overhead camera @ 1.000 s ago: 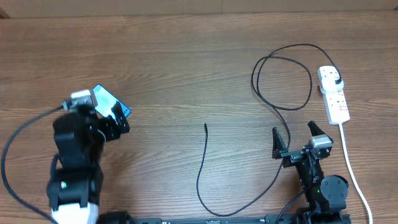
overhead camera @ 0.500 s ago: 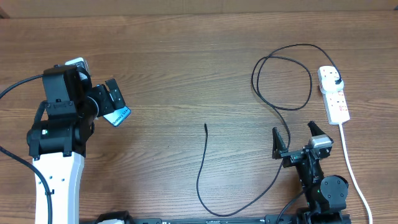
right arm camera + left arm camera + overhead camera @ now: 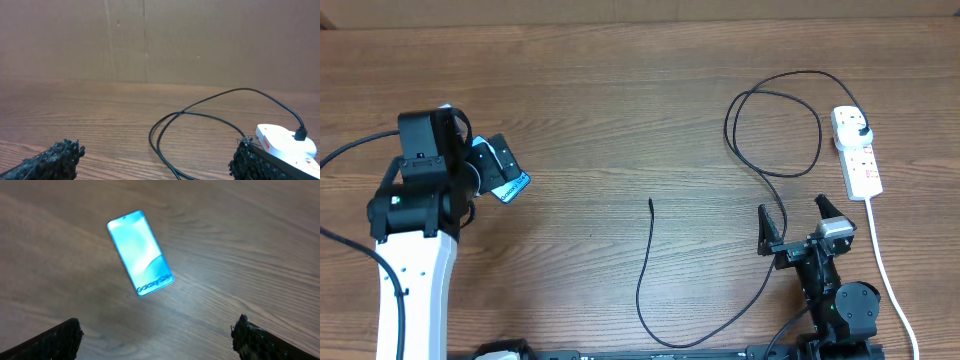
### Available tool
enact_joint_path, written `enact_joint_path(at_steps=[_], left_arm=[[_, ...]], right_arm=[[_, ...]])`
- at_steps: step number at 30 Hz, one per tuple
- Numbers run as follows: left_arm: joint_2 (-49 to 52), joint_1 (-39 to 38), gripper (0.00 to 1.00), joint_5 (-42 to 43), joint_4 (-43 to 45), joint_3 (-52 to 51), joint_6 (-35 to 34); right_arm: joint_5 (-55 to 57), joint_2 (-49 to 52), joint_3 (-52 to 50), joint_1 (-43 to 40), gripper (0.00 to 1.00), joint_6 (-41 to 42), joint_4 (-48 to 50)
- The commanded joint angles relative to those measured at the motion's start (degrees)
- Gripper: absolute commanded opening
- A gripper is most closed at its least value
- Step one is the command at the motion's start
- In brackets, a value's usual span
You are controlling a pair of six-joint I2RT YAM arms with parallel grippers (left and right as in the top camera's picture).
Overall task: Plug charger to phone and switch on socket
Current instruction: 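Move the left gripper forward over the Galaxy phone, then lower the left gripper and close it on the phone's sides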
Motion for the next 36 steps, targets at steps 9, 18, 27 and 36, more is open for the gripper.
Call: enact_joint_path(at_steps=[9,18,27,36], left_arm=[[24.3,0.3,1.00,-2.6,-18.6,23.6,-8.9],[35.8,2.1,1.00,-1.7,-21.2,28.2,-13.6],[38.9,2.3,1.00,-1.7,-17.6,28.0,-13.6],[42.3,2.3,1.00,-1.0,-16.1,28.0,-13.6]], right_arm=[[-0.1,-0.6,-0.6,0.3,1.00,-0.2,0.3],[-0.1,-0.6,-0.6,0.3,1.00,-0.3,0.3],[-0.1,-0.6,-0.6,0.3,1.00,-0.2,0.3],[-0.1,-0.6,-0.6,0.3,1.00,-0.2,0.3]])
